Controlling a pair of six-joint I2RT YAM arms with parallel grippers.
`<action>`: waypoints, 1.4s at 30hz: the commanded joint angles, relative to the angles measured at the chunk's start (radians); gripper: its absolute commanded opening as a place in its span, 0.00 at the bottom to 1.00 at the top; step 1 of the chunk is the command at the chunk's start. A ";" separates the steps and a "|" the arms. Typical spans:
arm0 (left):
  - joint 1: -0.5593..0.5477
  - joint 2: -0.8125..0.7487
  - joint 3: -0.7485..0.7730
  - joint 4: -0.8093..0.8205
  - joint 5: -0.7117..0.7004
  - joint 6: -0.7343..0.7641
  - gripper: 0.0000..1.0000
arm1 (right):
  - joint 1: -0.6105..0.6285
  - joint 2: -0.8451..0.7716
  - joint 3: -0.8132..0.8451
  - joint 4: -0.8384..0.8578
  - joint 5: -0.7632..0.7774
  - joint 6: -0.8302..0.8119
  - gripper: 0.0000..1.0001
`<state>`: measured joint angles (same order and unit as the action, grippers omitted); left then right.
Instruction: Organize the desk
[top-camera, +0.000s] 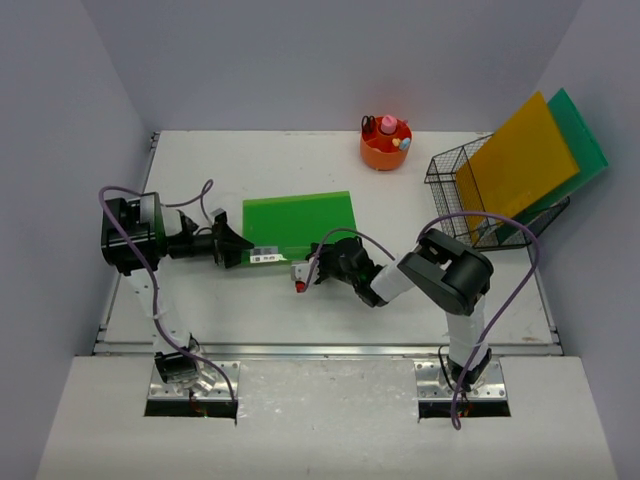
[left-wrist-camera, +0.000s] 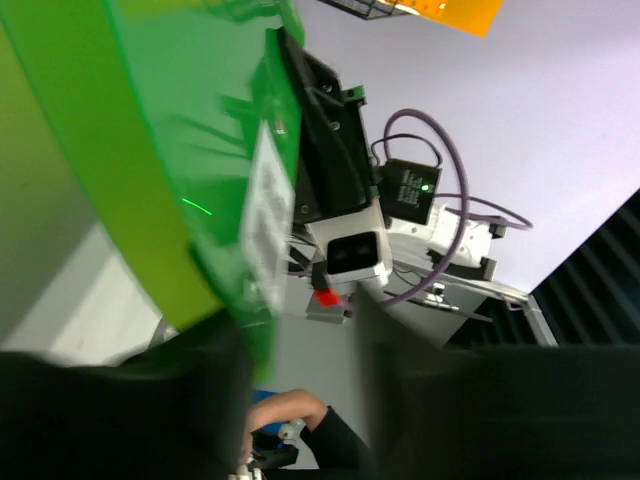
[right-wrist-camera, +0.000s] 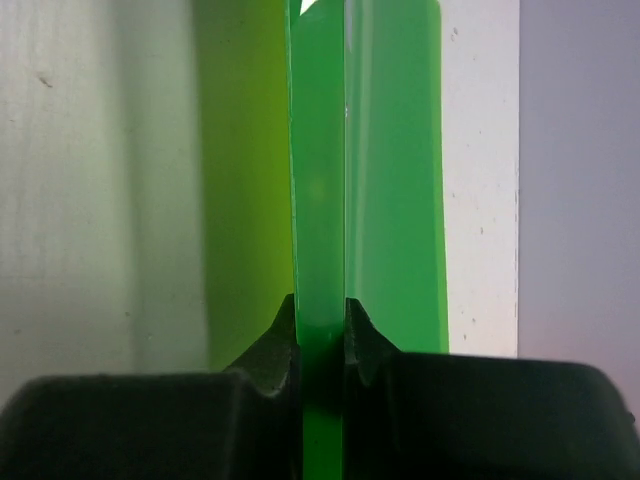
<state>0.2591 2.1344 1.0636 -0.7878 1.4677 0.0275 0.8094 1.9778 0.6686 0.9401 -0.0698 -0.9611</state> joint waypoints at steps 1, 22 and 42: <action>0.024 -0.062 0.062 -0.090 0.105 0.143 0.54 | -0.002 -0.065 0.012 0.117 0.008 0.026 0.00; -0.282 -0.908 0.033 0.229 -0.703 0.832 1.00 | 0.002 -0.272 0.061 -0.314 -0.064 0.073 0.00; -0.537 -0.918 -0.301 0.517 -0.965 0.931 0.67 | 0.001 -0.389 0.180 -0.711 -0.154 0.378 0.00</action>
<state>-0.2651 1.1999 0.8161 -0.4735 0.5797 0.9451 0.8084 1.6509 0.8545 0.2694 -0.1458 -0.6692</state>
